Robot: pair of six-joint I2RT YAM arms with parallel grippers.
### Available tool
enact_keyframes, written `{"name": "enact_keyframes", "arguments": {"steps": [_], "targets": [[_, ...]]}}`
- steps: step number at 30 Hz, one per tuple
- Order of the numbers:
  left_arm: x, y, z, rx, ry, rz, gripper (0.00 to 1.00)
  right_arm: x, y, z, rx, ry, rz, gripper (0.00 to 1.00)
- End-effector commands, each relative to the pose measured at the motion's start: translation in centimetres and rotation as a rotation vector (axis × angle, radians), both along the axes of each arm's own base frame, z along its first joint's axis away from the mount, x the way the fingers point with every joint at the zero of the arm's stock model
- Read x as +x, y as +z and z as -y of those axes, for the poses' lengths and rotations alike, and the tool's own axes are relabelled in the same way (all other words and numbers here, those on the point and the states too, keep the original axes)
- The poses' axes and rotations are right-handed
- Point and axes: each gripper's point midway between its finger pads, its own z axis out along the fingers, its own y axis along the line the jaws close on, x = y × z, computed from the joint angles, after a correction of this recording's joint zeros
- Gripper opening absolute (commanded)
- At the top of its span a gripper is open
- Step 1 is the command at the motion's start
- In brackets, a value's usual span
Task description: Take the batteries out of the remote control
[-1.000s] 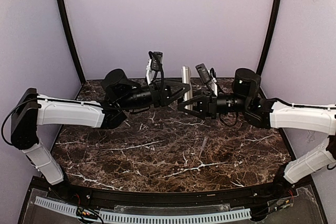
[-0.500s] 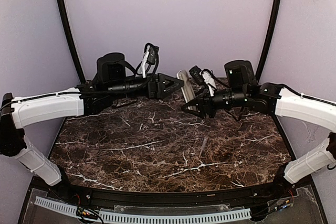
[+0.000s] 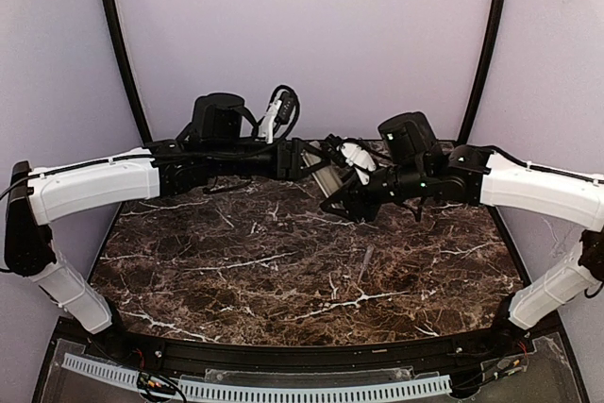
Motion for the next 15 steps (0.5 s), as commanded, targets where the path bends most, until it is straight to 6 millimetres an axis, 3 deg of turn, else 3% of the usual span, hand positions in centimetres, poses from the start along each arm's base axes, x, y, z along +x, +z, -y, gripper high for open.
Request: {"name": "enact_keyframes", "arguments": {"steps": [1, 4, 9, 11, 13, 15], "targets": [[0.5, -0.2, 0.2, 0.021, 0.019, -0.023, 0.57, 0.4, 1.6, -0.8, -0.001, -0.012, 0.075, 0.0], [0.5, -0.3, 0.3, 0.022, 0.013, -0.036, 0.43, 0.6, 1.5, -0.8, -0.015, -0.024, 0.094, 0.0], [0.5, -0.4, 0.3, 0.025, 0.018, -0.053, 0.08, 1.6, 2.2, -0.4, -0.005, -0.085, 0.134, 0.0], [0.4, -0.3, 0.2, 0.022, 0.021, -0.057, 0.02, 1.9, 2.6, -0.1, 0.008, -0.113, 0.146, 0.04], [0.3, -0.1, 0.0, 0.015, 0.025, -0.059, 0.0, 2.0, 2.9, 0.0, 0.023, -0.129, 0.146, 0.19], [0.2, 0.3, -0.2, 0.0, 0.027, -0.051, 0.0, 1.9, 3.1, 0.1, 0.042, -0.139, 0.138, 0.54]]}}
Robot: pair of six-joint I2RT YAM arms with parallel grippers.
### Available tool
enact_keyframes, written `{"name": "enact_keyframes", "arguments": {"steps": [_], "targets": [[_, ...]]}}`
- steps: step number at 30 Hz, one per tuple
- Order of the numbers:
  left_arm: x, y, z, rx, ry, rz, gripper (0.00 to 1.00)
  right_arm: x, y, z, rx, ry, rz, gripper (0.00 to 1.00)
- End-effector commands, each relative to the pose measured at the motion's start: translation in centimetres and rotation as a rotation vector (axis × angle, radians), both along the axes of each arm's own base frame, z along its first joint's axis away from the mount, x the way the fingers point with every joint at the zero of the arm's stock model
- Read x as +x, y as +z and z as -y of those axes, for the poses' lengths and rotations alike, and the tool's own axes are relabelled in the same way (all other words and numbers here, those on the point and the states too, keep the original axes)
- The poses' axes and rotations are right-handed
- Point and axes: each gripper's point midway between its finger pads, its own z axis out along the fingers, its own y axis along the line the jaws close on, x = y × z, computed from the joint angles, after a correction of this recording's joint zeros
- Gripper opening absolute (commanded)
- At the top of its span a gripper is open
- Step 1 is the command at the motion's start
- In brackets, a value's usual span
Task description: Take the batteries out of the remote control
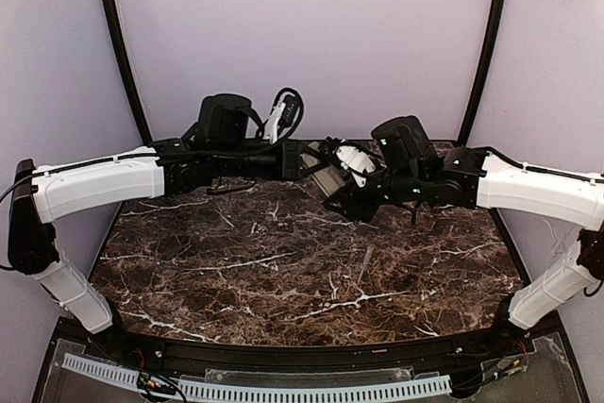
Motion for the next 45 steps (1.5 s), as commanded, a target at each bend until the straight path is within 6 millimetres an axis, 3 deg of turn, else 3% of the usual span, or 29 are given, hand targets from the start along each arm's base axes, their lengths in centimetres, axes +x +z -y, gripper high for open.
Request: {"name": "enact_keyframes", "arguments": {"steps": [1, 3, 4, 14, 20, 29, 34, 45], "targets": [[-0.1, 1.8, -1.0, -0.027, 0.013, 0.038, 0.0, 0.1, 4.3, -0.5, 0.157, -0.027, 0.048, 0.73], [-0.2, 2.5, -1.3, -0.046, 0.018, 0.061, 0.0, -0.3, 4.6, -0.2, 0.19, -0.022, 0.022, 0.95], [-0.3, 2.7, -1.4, -0.055, 0.018, 0.073, 0.0, -0.5, 4.9, 0.0, 0.224, -0.021, -0.008, 0.98], [-0.8, 6.4, -2.8, -0.257, -0.02, 0.141, 0.0, -1.8, 9.4, 4.3, 0.674, 0.079, -0.281, 0.99], [-0.2, 7.7, -3.6, -0.39, -0.049, 0.136, 0.0, -3.0, 10.3, 3.6, 0.863, 0.177, -0.401, 0.99], [-1.1, 9.2, -4.0, -0.525, -0.097, 0.16, 0.0, -2.3, 11.8, 2.3, 0.999, 0.279, -0.415, 0.95], [-0.9, 8.9, -4.0, -0.549, -0.087, 0.145, 0.0, -2.0, 13.6, 1.2, 1.046, 0.345, -0.398, 0.86], [-0.6, 8.7, -4.4, -0.574, -0.059, 0.163, 0.0, -2.1, 14.9, -1.2, 1.049, 0.438, -0.396, 0.47]]}}
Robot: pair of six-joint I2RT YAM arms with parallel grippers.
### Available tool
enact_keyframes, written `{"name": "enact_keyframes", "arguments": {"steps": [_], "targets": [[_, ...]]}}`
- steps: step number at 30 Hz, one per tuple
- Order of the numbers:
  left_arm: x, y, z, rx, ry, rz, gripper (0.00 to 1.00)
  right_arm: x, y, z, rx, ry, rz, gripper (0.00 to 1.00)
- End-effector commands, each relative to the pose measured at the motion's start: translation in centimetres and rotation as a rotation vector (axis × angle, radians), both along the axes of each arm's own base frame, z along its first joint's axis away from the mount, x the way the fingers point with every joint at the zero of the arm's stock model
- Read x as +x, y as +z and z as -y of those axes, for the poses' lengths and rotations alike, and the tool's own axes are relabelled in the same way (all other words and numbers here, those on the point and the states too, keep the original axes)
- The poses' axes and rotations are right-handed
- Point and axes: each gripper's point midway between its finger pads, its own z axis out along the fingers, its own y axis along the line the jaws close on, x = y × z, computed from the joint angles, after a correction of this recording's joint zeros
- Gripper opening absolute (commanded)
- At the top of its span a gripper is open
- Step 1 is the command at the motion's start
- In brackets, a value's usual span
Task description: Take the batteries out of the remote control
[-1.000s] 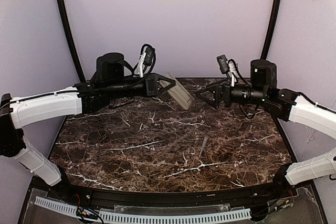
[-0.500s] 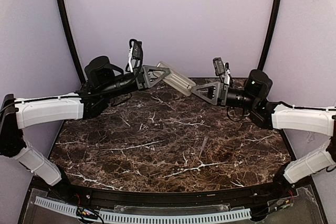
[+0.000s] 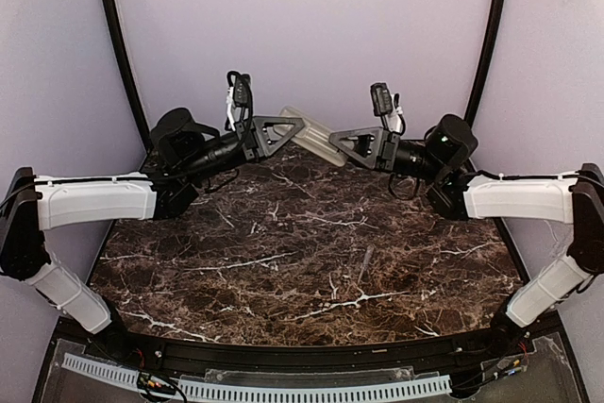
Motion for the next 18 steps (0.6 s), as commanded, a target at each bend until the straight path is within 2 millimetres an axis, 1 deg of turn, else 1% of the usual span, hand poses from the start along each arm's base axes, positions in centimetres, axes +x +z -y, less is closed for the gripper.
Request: {"name": "enact_keyframes", "arguments": {"steps": [1, 5, 8, 9, 14, 16, 17, 18], "targets": [[-0.3, 1.0, -0.9, -0.044, 0.027, 0.043, 0.0, -1.2, 2.1, -0.7, 0.045, 0.058, 0.069, 0.45], [-0.3, 0.9, -1.3, -0.042, 0.053, 0.056, 0.0, -1.3, 1.9, -1.2, 0.031, 0.062, 0.072, 0.4], [-0.2, 0.7, -1.4, -0.041, 0.063, 0.059, 0.0, -1.4, 1.9, -1.6, 0.018, 0.065, 0.071, 0.32], [-0.2, 0.7, -1.5, -0.042, 0.068, 0.062, 0.0, -1.4, 1.8, -1.7, 0.013, 0.066, 0.074, 0.29], [0.0, 0.1, -1.8, -0.024, 0.097, 0.06, 0.0, -1.5, 1.5, -2.0, -0.003, 0.08, 0.066, 0.09], [0.2, -0.2, -2.0, -0.006, 0.116, 0.061, 0.01, -1.5, 1.2, -2.2, -0.014, 0.086, 0.062, 0.03], [0.2, -0.3, -2.2, 0.003, 0.126, 0.065, 0.05, -1.6, 1.0, -2.2, -0.023, 0.089, 0.06, 0.0], [0.2, -0.7, -2.2, 0.019, 0.131, 0.06, 0.08, -1.5, 0.8, -2.3, -0.035, 0.088, 0.058, 0.0]]}}
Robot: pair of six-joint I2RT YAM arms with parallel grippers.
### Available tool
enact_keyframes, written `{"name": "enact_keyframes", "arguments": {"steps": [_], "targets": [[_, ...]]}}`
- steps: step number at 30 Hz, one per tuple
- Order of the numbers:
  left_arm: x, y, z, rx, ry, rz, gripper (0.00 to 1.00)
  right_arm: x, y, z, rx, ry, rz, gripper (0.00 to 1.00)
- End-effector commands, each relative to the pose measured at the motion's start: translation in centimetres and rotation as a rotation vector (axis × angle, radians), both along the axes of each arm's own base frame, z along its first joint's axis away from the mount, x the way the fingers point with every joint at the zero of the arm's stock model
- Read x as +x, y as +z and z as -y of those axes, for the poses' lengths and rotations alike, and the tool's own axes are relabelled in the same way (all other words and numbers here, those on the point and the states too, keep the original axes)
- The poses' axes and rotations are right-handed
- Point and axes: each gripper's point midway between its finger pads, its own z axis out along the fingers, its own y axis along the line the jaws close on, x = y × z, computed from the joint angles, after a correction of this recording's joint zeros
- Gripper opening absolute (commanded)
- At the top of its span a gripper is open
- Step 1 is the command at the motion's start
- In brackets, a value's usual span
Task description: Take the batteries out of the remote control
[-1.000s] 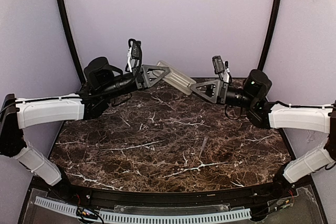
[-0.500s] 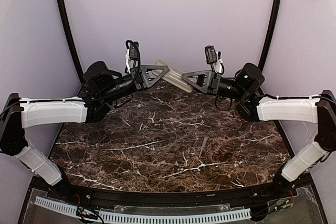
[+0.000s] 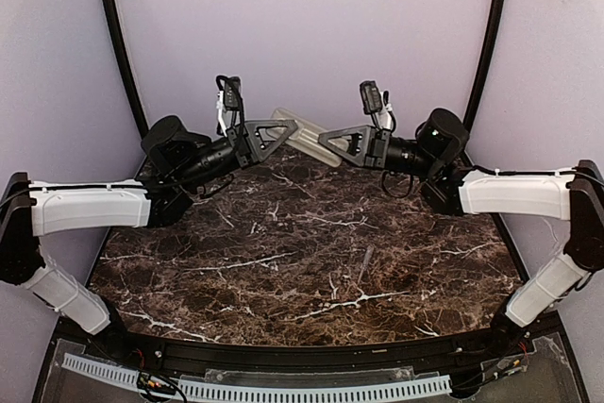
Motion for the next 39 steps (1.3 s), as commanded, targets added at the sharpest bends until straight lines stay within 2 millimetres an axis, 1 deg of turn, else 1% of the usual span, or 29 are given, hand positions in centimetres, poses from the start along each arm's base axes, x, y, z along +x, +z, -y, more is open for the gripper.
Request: {"name": "enact_keyframes", "arguments": {"steps": [1, 2, 3, 4, 5, 6, 7, 8, 10, 13, 14, 15, 18, 19, 22, 28, 35, 39], "targets": [[0.8, -0.9, -1.2, 0.053, 0.097, 0.002, 0.19, -1.6, 0.6, -0.7, -0.016, 0.061, 0.073, 0.0], [0.8, -1.5, -1.1, 0.081, 0.097, -0.008, 0.27, -1.7, 0.4, -0.8, -0.033, 0.063, 0.075, 0.0], [0.5, -1.3, -1.3, 0.098, 0.102, 0.015, 0.44, -1.8, 0.2, -0.7, -0.049, 0.066, 0.08, 0.0], [0.5, -1.9, -1.2, 0.137, 0.097, 0.0, 0.61, -1.9, 0.1, -0.6, -0.066, 0.069, 0.088, 0.0], [0.2, -1.8, -1.3, 0.16, 0.097, 0.024, 0.67, -2.0, -0.1, -0.5, -0.087, 0.072, 0.098, 0.0], [-0.1, -2.5, -1.1, 0.207, 0.078, 0.008, 0.76, -2.2, -0.1, -0.2, -0.103, 0.075, 0.108, 0.0], [-0.4, -2.4, -1.2, 0.232, 0.073, 0.039, 0.78, -2.3, -0.4, 0.1, -0.122, 0.08, 0.116, 0.0], [-1.0, -2.7, -1.2, 0.271, 0.044, 0.033, 0.82, -2.5, -0.5, 0.4, -0.138, 0.087, 0.122, 0.0], [-1.9, -3.0, -1.3, 0.318, 0.004, 0.053, 0.84, -2.7, -1.3, 1.2, -0.182, 0.11, 0.111, 0.0], [-3.4, -3.3, -1.6, 0.356, -0.067, 0.084, 0.85, -3.4, -1.5, 2.4, -0.197, 0.158, 0.112, 0.0], [-4.3, -3.4, -1.6, 0.364, -0.114, 0.096, 0.84, -3.8, -1.6, 2.6, -0.203, 0.179, 0.112, 0.0], [-4.6, -3.4, -1.6, 0.366, -0.135, 0.101, 0.84, -4.1, -1.5, 2.7, -0.209, 0.2, 0.122, 0.0], [-6.8, -3.5, -1.4, 0.37, -0.267, 0.113, 0.83, -4.9, -1.6, 2.9, -0.236, 0.248, 0.13, 0.0], [-7.1, -3.3, -1.3, 0.366, -0.288, 0.118, 0.82, -5.1, -1.7, 3.0, -0.243, 0.255, 0.131, 0.0], [-8.2, -3.5, -1.1, 0.37, -0.37, 0.11, 0.82, -5.6, -1.6, 3.2, -0.25, 0.277, 0.135, 0.0], [-7.7, -4.4, -0.4, 0.388, -0.395, 0.067, 0.78, -5.8, -1.3, 3.2, -0.25, 0.292, 0.137, 0.0], [-7.1, -5.5, 0.8, 0.367, -0.445, 0.001, 0.68, -5.5, -1.5, 3.0, -0.257, 0.29, 0.127, 0.0], [-6.9, -5.5, 1.3, 0.35, -0.461, -0.013, 0.64, -5.4, -1.6, 3.0, -0.262, 0.295, 0.126, 0.0]]}}
